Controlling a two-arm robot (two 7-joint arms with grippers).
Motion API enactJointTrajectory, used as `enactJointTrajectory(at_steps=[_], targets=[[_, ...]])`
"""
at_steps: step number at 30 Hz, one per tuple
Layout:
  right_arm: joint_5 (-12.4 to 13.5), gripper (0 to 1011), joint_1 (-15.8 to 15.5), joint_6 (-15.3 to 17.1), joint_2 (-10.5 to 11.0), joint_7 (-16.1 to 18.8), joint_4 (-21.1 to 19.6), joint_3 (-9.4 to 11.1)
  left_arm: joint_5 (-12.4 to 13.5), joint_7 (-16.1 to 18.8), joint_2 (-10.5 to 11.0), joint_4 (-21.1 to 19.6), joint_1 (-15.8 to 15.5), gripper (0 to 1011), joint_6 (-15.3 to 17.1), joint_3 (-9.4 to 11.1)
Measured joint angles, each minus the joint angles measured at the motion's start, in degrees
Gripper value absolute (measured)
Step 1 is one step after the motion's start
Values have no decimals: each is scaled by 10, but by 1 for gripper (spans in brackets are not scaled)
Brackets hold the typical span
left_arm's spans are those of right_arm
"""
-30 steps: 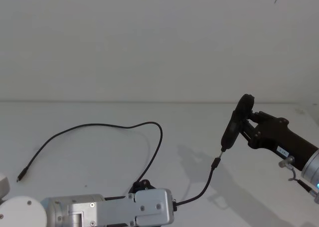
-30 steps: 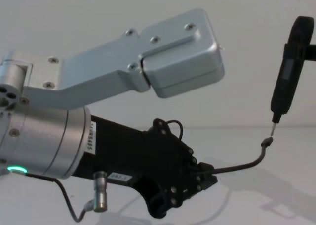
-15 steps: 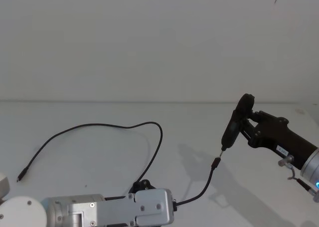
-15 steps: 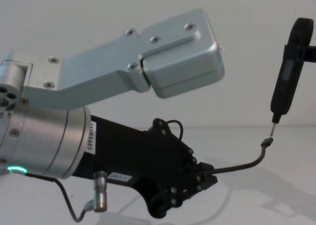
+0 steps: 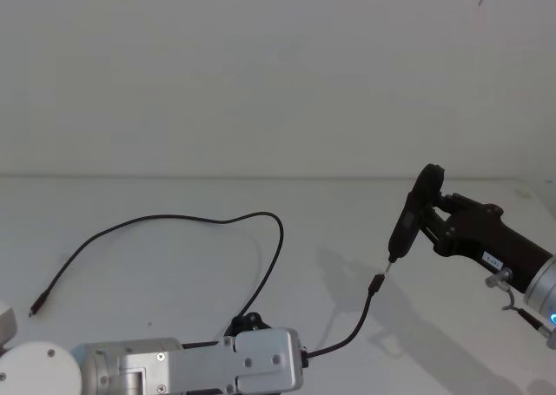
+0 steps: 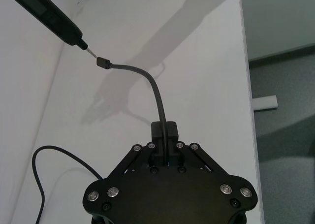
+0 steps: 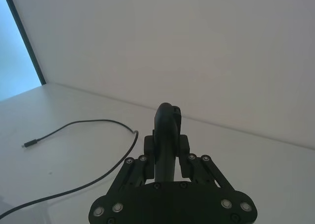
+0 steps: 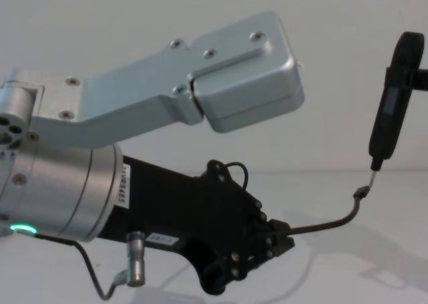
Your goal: Pick up the data cable with the one hand.
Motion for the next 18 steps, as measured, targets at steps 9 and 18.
enactJointTrajectory(at_steps=[9, 18], targets=[[12, 279, -2, 6, 10, 6, -5, 0, 0, 0, 0, 0, 0, 55, 0, 0], [21, 279, -4, 9, 16, 9, -14, -2, 0, 0, 0, 0, 0, 55, 0, 0]])
